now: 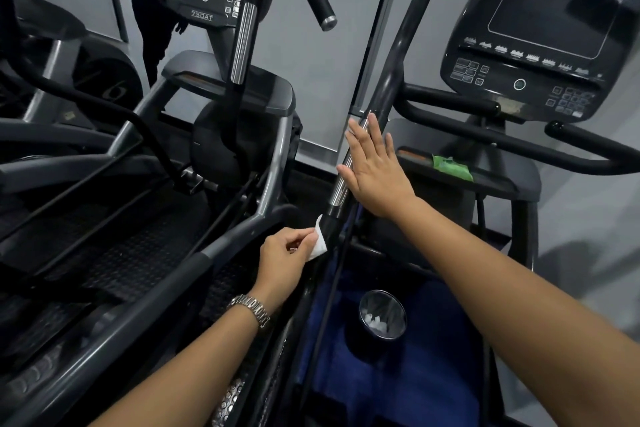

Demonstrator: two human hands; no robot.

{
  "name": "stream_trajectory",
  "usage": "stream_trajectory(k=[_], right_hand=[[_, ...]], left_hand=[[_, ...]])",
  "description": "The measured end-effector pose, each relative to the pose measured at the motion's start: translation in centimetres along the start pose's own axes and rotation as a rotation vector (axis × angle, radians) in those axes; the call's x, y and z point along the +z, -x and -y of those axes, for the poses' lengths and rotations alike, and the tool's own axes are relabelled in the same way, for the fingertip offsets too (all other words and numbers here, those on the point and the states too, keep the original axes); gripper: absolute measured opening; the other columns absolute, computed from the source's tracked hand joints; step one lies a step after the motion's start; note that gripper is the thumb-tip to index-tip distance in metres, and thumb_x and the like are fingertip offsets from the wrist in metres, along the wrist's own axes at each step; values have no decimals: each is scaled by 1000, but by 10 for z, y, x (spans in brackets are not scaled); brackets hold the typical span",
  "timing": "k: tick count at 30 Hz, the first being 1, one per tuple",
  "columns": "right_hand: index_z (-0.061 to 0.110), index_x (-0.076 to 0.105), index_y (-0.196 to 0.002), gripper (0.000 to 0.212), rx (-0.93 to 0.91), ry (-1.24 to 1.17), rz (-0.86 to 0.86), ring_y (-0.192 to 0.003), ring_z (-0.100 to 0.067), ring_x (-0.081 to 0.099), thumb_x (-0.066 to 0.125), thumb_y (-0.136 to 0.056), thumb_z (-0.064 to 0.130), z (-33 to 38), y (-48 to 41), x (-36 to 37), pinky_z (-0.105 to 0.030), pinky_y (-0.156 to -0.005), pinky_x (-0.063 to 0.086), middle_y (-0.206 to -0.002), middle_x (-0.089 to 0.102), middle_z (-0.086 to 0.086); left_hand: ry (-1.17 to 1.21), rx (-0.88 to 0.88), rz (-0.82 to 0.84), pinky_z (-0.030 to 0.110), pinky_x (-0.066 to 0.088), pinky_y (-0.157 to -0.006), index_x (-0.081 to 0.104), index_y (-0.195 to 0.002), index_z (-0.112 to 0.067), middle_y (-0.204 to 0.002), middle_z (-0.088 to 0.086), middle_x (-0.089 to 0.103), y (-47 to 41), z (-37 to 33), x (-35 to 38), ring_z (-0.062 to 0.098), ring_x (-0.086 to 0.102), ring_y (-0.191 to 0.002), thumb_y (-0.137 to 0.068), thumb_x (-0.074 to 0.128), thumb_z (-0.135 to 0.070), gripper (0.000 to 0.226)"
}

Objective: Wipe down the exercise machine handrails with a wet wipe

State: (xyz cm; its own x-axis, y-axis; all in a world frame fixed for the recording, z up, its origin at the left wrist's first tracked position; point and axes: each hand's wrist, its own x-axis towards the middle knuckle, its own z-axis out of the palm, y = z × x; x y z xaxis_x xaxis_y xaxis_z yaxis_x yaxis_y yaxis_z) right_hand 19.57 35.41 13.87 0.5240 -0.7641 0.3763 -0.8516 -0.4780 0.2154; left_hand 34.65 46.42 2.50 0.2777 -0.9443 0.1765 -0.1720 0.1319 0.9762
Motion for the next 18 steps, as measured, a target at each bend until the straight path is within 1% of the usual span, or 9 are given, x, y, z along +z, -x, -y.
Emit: stream_trajectory(k=[3,4,7,10,12,13,14,16,18], right_hand=[[8,11,-151,67,-3,3,-5,-144,-24,-21,20,-99,49,0,0,1,-45,-117,-8,-160,-4,-3],[8,11,-151,67,-4,3,-5,-144,-24,-21,19,-98,49,0,0,1,-45,-116,-8,-160,-4,-3],[9,9,-151,67,-3,6,-1,-144,-23,-21,18,-98,49,0,0,0,-46,-117,-8,-160,-5,-3],[9,7,-151,68,-7,22,-5,-144,-23,-22,16,-98,50,-1,0,0,-46,-117,-10,-160,-6,-3],[8,6,-151,69,-11,25,-19,-143,-23,-22,15,-98,51,-1,0,1,-46,-117,-10,-160,-6,-4],[8,6,-151,70,-13,30,-23,-144,-24,-22,13,-97,51,-1,0,1,-47,-117,-10,-160,-6,-4],[8,5,-151,70,-14,37,-21,-144,-24,-22,12,-97,52,-1,0,1,-47,-117,-10,-160,-7,-4],[9,3,-151,71,-10,43,-13,-143,-23,-23,9,-96,53,-1,0,2,-47,-117,-10,-160,-8,-4],[10,1,-151,71,-13,42,-1,-143,-23,-24,9,-96,53,-1,1,1,-49,-117,-9,-160,-10,-4]], left_hand=[[55,29,-30,15,47,-76,74,-82,-25,-86,-6,70,-3,-9,2,3,65,-82,-85,68,-14,12],[101,26,-31,15,48,-77,73,-81,-25,-86,-7,71,-6,-14,4,3,66,-84,-84,69,-13,13],[174,-21,-25,17,50,-80,75,-91,-19,-86,-9,73,-5,-25,9,4,68,-87,-82,72,-16,10],[53,6,-63,18,52,-78,75,-93,-15,-84,-10,73,12,-16,2,0,68,-82,-77,77,-18,17],[-43,75,-75,20,54,-76,76,-89,-16,-83,-10,73,18,-13,0,-1,67,-80,-76,77,-18,13],[-68,137,-86,21,54,-76,76,-87,-14,-84,-8,72,17,-15,2,0,66,-81,-76,77,-15,11],[-104,217,-103,22,53,-79,75,-88,-13,-89,-6,72,13,-18,5,1,66,-84,-76,77,-13,13],[-221,370,-127,22,51,-86,74,-97,-9,-100,0,71,6,-22,13,6,65,-92,-76,77,-11,21],[-340,475,-102,24,51,-86,72,-102,-7,-102,3,69,7,-17,14,10,64,-94,-78,75,-11,25]])
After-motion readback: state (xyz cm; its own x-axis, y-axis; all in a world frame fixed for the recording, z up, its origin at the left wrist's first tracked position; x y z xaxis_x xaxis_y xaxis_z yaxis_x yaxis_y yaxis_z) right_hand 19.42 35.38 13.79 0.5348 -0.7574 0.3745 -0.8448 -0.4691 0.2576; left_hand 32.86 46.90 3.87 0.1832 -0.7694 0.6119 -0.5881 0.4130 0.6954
